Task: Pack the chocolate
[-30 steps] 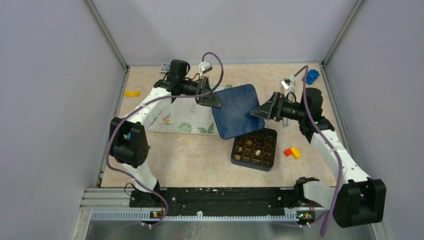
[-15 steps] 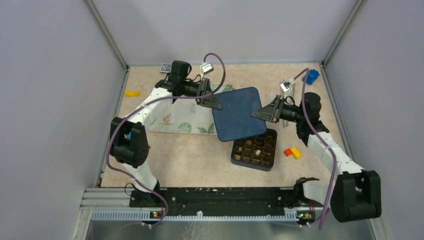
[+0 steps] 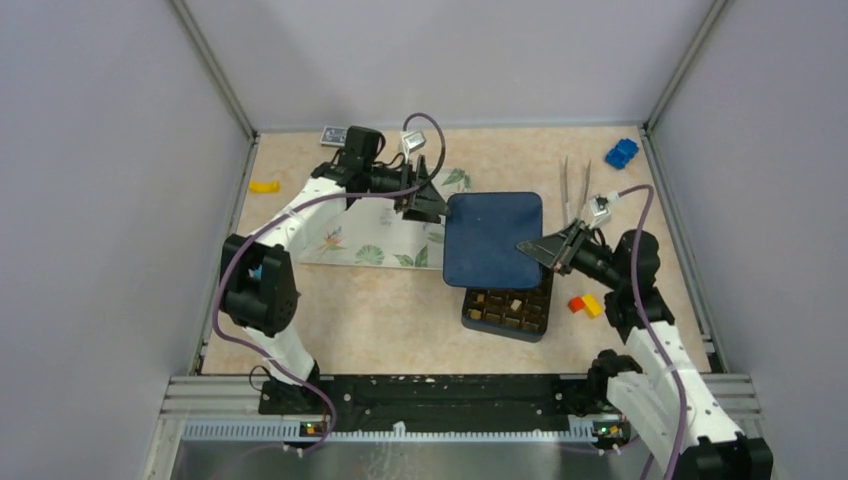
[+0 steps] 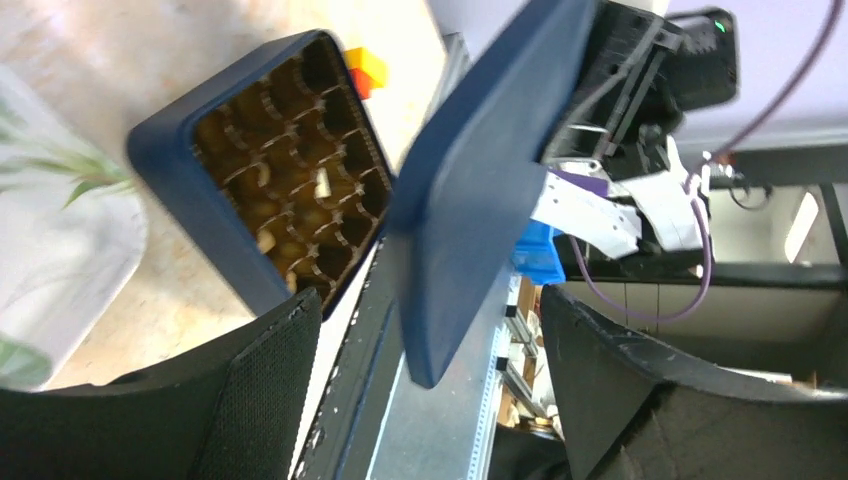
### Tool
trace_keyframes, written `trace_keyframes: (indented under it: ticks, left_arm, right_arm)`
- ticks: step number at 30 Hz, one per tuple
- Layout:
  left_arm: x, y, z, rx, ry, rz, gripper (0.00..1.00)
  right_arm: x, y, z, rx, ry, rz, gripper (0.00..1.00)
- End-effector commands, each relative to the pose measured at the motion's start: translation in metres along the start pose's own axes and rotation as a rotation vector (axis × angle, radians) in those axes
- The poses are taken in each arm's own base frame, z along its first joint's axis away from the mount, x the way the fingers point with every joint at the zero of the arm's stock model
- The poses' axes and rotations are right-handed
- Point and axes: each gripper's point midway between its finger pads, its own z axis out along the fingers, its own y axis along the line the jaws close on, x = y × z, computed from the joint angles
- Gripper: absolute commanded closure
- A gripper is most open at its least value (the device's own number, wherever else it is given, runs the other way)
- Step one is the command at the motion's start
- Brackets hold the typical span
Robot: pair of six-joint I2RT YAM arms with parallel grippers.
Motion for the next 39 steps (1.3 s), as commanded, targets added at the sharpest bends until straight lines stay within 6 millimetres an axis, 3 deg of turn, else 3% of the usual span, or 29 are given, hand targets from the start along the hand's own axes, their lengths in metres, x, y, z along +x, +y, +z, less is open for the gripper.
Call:
trace_keyframes:
  ticks: [1, 6, 12, 23, 29, 35, 39]
  left_arm:
    - [-0.003, 0.029, 0.0, -0.174, -0.116, -0.068, 0.14]
    - [0.018, 0.053, 0.01, -0.196, -0.136, -0.116, 0.11]
    - [0.05, 0.072, 0.042, -0.222, -0.049, -0.144, 0.14]
    - [0.076, 0.104, 0.069, -0.246, 0.041, -0.189, 0.26]
    - [0.086, 0.115, 0.077, -0.259, 0.075, -0.203, 0.36]
    - [0.095, 0.121, 0.086, -0.264, 0.105, -0.211, 0.55]
    - [0.1, 0.123, 0.092, -0.26, 0.13, -0.216, 0.6]
  right_arm:
    - [-0.006, -0.015, -0.015, 0.088, -0.169, 0.133, 1.0]
    - [0.009, -0.038, -0.021, 0.107, -0.224, 0.255, 1.0]
    - [0.024, -0.063, -0.023, 0.191, -0.2, 0.291, 1.0]
    - [0.051, -0.096, -0.025, 0.258, -0.13, 0.298, 1.0]
    - [0.055, -0.105, -0.029, 0.289, -0.111, 0.289, 1.0]
    - [0.061, -0.114, -0.035, 0.337, -0.098, 0.293, 1.0]
    - [0.064, -0.116, -0.038, 0.356, -0.096, 0.293, 1.0]
